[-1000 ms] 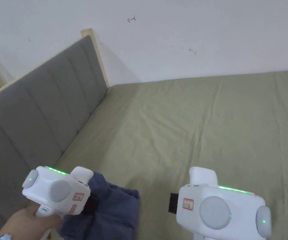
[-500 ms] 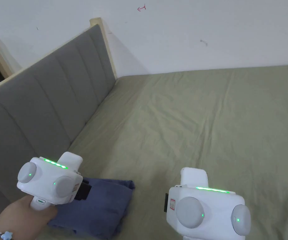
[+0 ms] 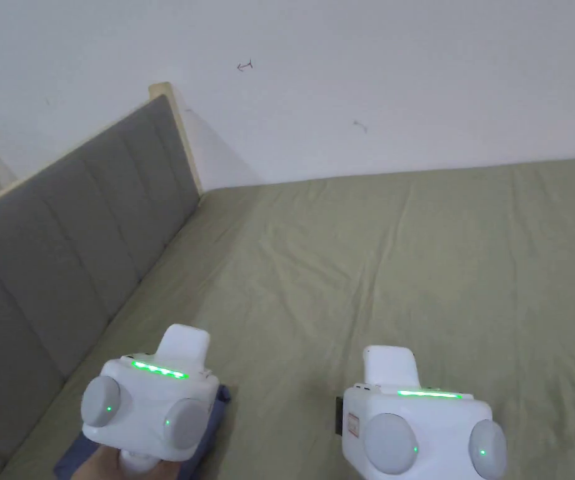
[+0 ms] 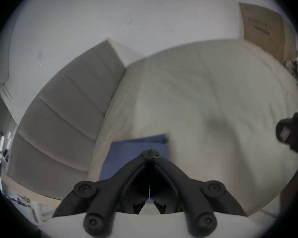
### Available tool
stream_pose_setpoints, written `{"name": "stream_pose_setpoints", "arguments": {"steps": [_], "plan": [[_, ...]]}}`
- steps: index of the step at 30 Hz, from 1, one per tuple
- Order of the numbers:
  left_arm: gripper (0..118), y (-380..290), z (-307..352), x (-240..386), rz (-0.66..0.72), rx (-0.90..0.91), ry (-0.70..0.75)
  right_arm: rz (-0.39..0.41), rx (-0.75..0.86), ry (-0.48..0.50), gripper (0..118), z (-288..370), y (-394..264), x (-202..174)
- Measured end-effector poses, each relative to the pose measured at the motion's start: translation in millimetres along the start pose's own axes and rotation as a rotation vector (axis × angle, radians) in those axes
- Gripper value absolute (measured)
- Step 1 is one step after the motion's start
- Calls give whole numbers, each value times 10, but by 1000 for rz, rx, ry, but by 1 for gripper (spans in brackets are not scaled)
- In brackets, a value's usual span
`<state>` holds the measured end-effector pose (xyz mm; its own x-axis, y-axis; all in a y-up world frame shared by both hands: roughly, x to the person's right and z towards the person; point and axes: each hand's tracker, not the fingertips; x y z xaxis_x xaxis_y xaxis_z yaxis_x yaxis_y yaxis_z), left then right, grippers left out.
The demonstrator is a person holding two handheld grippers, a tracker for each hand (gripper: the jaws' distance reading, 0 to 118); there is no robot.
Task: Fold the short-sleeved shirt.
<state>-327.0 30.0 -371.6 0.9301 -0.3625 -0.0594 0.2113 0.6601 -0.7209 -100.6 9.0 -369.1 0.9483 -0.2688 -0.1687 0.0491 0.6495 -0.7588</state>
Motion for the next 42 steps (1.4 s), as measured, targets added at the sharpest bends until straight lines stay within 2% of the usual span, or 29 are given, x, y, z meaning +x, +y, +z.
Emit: {"name": "stream_pose_setpoints", "arguments": {"steps": [3, 5, 9, 11, 13, 17, 21, 23, 24, 25, 26, 27, 28, 29, 30, 31, 42], "plan": [[0, 207, 297, 507, 125, 98, -97, 15, 74, -63, 1, 301, 72, 479], [0, 342, 501, 850, 180, 176, -148, -8, 119, -119, 1, 542, 130, 843], [0, 650, 958, 1462, 189, 280, -240, -39, 193, -215, 1, 1019, 289, 1571], [0, 776, 1215, 1698, 192, 353, -241, -48, 254, -308, 1, 1290, 393, 1870], [0, 863, 1461, 1833, 190, 431, -225, -48, 324, -331, 1, 1584, 515, 2078], [0, 982, 1990, 1918, 290, 587, -204, -34, 546, -332, 1, 2221, 696, 2251], [0, 1050, 2314, 1912, 286, 701, -138, -31, 719, -307, 1, 2695, 725, 2290], [0, 1079, 2371, 1899, 300, 718, -155, -18, 770, -267, 1, 2818, 704, 2288], [5, 1083, 2395, 1897, 304, 721, -145, -10, 784, -249, 3, 2857, 695, 2280], [14, 1076, 2405, 1896, 308, 726, -141, 0, 798, -254, 8, 2877, 672, 2252], [31, 1071, 2416, 1895, 310, 733, -135, 12, 810, -264, 18, 2883, 651, 2222], [66, 1061, 2428, 1880, 310, 733, -134, 22, 823, -269, 38, 2886, 633, 2197], [92, 1051, 2446, 1864, 310, 731, -140, 32, 830, -266, 64, 2885, 615, 2173], [109, 1046, 2456, 1860, 301, 721, -140, 40, 833, -265, 98, 2874, 604, 2151], [116, 1031, 2457, 1865, 299, 714, -137, 52, 823, -283, 116, 2848, 612, 2112], [116, 1000, 2471, 1855, 301, 718, -131, 64, 792, -331, 116, 2793, 625, 2099], [116, 940, 2557, 1796, 286, 767, -76, 91, 833, -308, 116, 2806, 558, 1973]]}}
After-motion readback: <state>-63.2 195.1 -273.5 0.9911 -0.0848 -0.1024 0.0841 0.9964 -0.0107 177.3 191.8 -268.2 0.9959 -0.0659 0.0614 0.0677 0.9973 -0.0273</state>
